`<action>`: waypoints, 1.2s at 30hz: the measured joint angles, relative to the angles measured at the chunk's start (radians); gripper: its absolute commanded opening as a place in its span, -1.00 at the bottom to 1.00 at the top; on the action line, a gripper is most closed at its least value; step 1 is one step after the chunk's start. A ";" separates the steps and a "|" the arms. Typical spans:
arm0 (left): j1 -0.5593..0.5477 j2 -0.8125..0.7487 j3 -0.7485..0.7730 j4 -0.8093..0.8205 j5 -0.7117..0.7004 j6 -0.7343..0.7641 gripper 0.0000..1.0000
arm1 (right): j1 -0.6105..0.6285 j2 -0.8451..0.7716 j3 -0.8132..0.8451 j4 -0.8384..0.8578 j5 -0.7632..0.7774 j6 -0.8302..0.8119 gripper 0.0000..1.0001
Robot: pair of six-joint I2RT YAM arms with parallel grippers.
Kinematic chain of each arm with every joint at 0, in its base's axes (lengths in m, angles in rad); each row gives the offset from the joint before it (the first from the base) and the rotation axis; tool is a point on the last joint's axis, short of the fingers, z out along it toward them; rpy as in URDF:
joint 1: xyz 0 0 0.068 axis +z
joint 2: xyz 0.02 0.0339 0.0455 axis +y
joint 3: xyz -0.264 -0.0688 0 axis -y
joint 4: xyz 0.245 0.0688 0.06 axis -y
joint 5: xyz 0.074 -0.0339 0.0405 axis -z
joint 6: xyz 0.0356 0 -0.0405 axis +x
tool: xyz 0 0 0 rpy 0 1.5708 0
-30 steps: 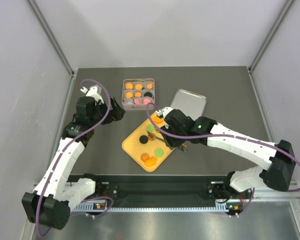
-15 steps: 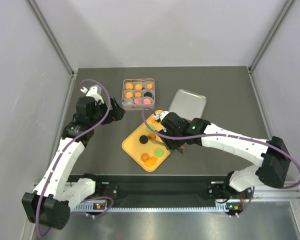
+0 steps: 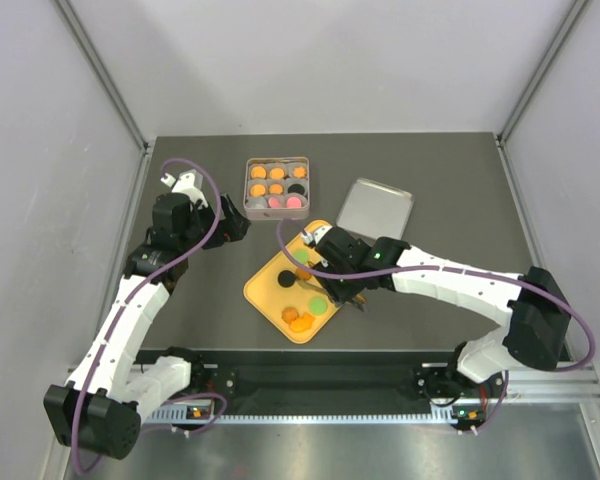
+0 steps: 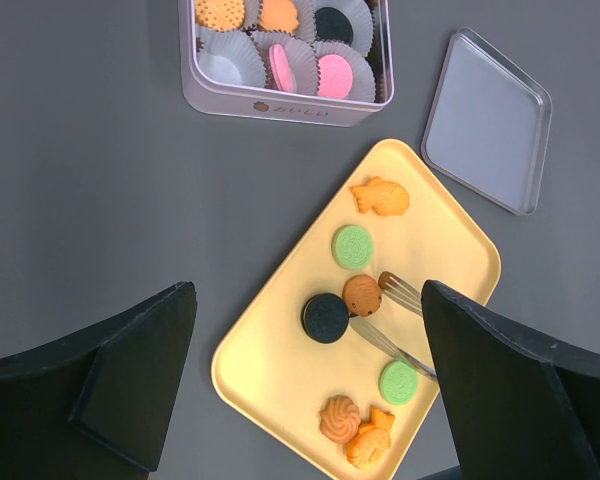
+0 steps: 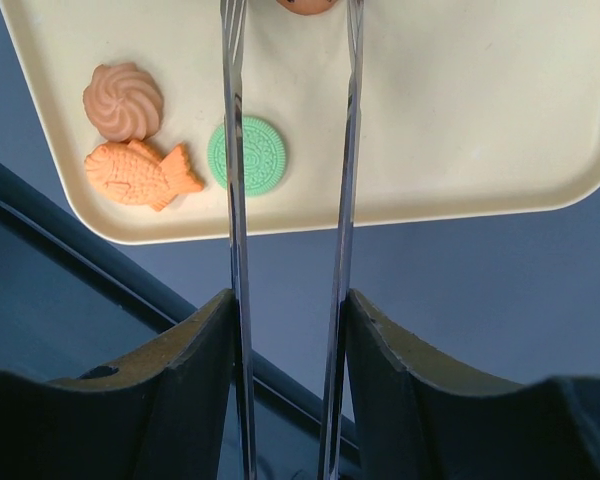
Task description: Pack the cookies
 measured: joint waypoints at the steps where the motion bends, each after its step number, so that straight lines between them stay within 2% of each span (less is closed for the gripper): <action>1: 0.000 0.000 0.000 0.000 0.000 0.000 0.98 | 0.000 0.003 0.000 0.001 0.000 0.000 -0.08; 20: 0.000 0.006 0.000 0.000 0.000 0.000 0.98 | -0.001 0.013 0.000 0.008 0.002 -0.008 -0.10; 36: 0.000 0.006 0.000 0.000 0.000 0.000 0.98 | -0.022 0.021 -0.013 0.023 -0.009 -0.008 -0.24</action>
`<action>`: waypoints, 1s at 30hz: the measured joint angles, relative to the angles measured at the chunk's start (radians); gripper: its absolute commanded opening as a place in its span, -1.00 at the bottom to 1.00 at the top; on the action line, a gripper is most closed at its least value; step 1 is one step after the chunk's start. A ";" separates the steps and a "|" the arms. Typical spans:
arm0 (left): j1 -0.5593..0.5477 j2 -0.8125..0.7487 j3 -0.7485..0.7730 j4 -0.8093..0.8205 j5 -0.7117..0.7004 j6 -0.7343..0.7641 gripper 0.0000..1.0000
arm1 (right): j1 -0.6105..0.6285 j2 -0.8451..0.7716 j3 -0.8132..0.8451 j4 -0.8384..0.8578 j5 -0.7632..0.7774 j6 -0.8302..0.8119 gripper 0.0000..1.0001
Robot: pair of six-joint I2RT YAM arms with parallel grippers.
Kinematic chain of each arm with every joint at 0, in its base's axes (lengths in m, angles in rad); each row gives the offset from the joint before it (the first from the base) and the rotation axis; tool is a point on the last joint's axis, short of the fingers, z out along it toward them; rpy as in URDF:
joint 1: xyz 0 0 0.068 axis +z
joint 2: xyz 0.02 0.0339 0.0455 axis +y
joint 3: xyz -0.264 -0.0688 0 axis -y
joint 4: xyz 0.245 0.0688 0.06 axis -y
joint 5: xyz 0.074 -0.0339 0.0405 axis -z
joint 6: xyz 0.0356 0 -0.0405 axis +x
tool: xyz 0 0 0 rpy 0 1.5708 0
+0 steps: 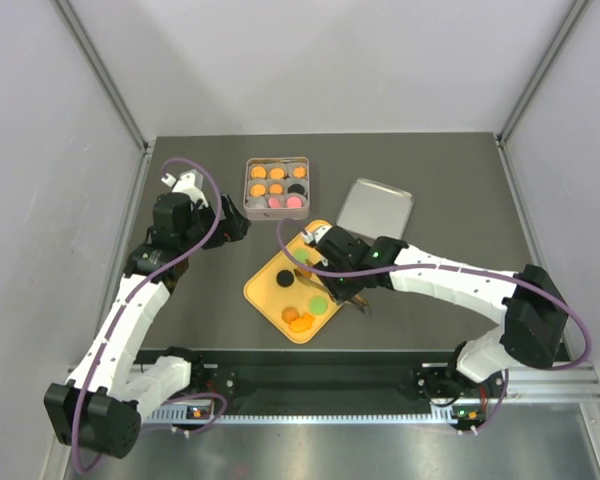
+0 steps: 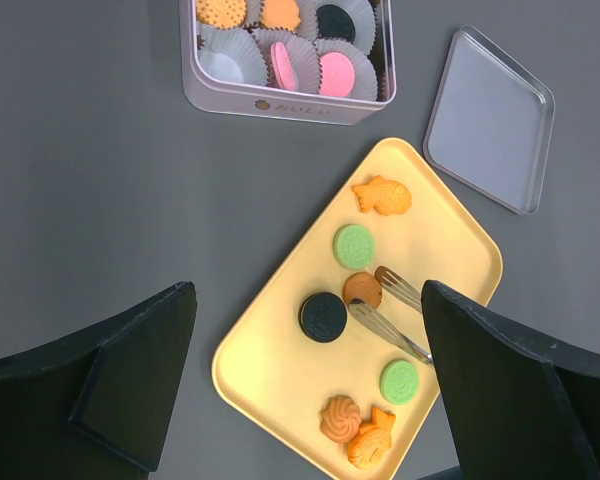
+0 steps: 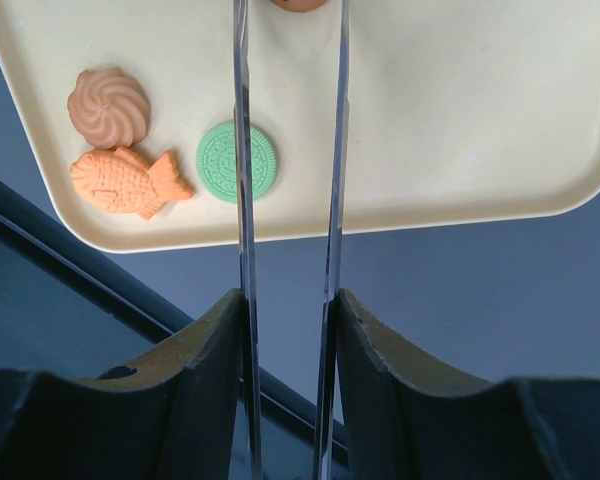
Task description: Pack the cookies
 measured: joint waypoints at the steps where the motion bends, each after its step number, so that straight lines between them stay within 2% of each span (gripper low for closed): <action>1: 0.000 0.000 0.000 0.000 0.000 0.000 0.98 | -0.003 -0.002 0.000 -0.001 0.000 0.000 -0.24; 20: 0.001 0.000 0.000 0.000 0.000 0.000 0.98 | -0.043 -0.079 0.075 -0.058 0.007 -0.010 -0.22; 25: 0.001 0.000 0.000 0.000 0.000 0.000 0.98 | -0.073 -0.057 0.185 -0.076 0.008 -0.022 -0.22; 30: 0.001 0.000 0.000 0.000 0.001 0.000 0.98 | -0.110 0.031 0.323 -0.046 0.009 -0.037 -0.22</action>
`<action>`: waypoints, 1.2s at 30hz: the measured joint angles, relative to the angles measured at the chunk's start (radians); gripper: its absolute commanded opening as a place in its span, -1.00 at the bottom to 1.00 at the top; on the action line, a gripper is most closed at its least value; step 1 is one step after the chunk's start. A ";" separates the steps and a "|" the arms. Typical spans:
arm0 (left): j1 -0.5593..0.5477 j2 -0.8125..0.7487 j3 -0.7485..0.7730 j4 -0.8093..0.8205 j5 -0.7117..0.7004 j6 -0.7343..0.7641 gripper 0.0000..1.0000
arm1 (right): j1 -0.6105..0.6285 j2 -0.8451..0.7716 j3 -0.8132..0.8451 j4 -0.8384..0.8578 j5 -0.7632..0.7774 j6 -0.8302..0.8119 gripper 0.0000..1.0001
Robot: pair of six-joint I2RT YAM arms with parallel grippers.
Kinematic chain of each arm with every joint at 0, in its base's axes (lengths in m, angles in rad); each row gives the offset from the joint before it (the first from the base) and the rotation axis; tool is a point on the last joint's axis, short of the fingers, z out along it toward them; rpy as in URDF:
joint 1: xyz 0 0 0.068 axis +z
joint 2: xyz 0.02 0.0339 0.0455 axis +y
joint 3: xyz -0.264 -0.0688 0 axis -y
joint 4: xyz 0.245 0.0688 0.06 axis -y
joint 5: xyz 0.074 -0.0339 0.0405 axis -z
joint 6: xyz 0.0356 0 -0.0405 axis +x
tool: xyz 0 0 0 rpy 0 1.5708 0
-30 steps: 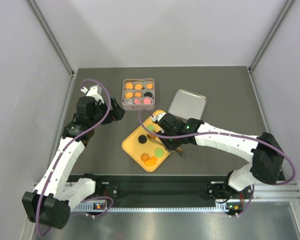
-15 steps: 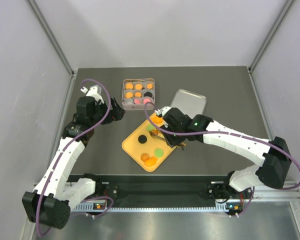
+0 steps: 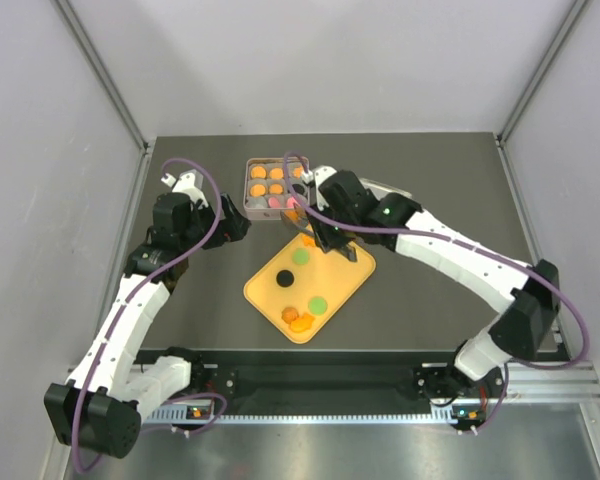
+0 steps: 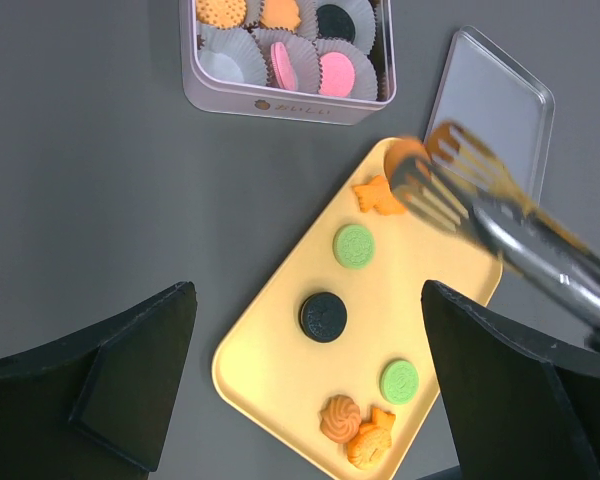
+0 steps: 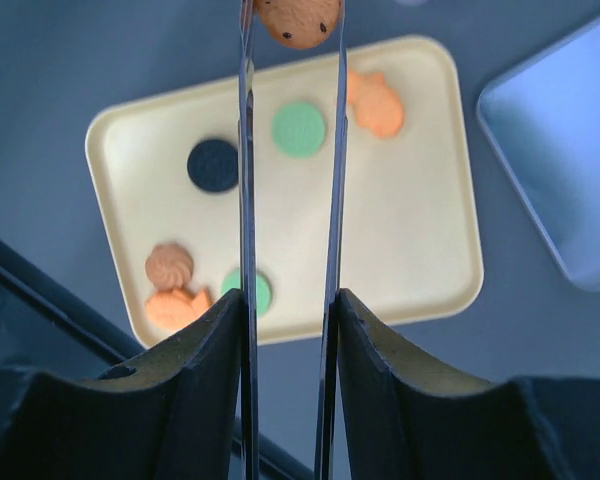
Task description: Pack the cookies
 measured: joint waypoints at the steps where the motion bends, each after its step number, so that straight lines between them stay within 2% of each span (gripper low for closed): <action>1: 0.000 0.000 0.000 0.000 0.000 0.000 0.98 | -0.010 0.031 0.035 0.006 0.001 -0.005 -0.21; 8: 0.000 0.004 0.000 0.000 0.000 0.000 0.98 | -0.056 0.243 0.212 0.080 0.006 -0.016 -0.21; 17: 0.000 0.004 0.000 0.000 0.000 0.000 0.98 | -0.064 0.449 0.324 0.164 0.005 -0.013 -0.21; 36: 0.001 0.004 0.000 0.000 0.003 0.000 0.98 | -0.060 0.543 0.381 0.232 -0.035 0.018 -0.20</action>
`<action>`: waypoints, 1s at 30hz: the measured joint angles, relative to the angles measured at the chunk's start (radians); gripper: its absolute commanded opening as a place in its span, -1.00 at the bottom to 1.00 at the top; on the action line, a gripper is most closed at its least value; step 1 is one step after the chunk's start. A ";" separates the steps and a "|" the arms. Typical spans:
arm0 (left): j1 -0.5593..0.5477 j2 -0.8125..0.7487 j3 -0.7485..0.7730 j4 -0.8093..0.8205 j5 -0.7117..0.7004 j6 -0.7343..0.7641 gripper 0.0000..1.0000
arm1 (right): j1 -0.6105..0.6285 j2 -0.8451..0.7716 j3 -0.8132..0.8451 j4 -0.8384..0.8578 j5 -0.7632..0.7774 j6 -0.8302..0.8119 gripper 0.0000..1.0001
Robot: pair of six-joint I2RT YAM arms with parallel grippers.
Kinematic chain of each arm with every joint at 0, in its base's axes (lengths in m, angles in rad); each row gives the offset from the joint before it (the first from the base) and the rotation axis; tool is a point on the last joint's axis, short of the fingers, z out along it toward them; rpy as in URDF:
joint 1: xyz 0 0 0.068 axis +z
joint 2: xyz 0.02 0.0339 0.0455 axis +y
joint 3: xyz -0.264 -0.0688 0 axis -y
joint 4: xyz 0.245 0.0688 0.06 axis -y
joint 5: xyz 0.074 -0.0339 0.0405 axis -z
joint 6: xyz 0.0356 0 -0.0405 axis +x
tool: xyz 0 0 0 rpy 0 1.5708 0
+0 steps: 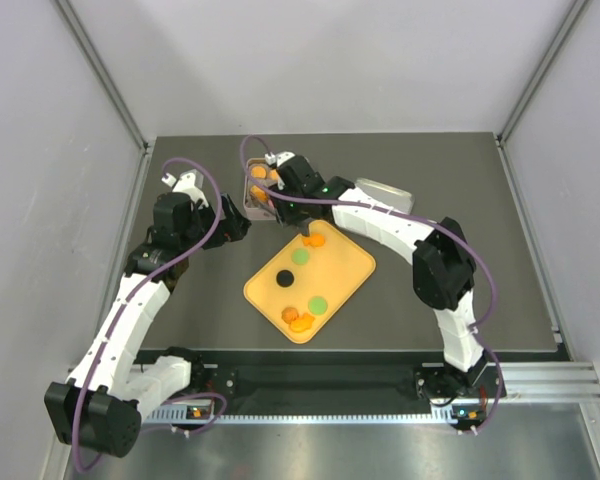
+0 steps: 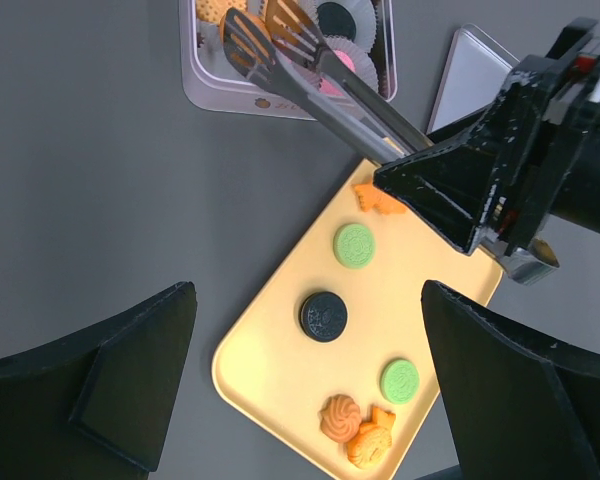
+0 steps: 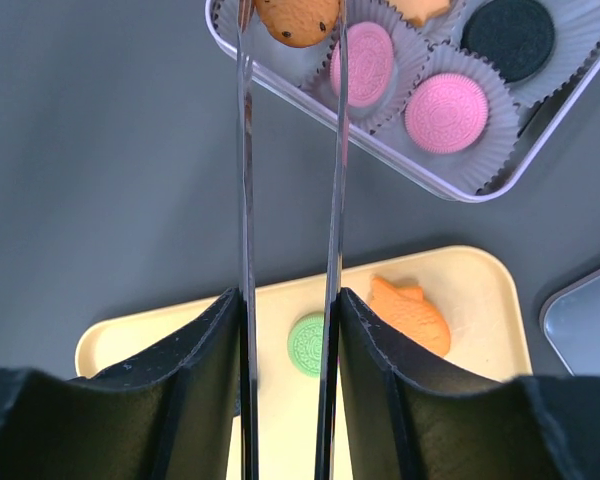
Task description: Pack the cookies
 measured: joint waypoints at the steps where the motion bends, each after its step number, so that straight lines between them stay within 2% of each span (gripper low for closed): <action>1: 0.000 0.000 0.000 0.000 0.001 0.000 0.98 | 0.001 0.005 0.000 0.000 -0.002 0.002 -0.19; 13: 0.000 0.000 0.000 0.000 0.001 0.000 0.98 | 0.008 0.019 0.012 0.003 -0.021 0.006 -0.12; 30: 0.001 0.000 0.000 0.000 0.001 0.000 0.98 | 0.007 0.020 0.042 -0.004 -0.026 0.006 -0.12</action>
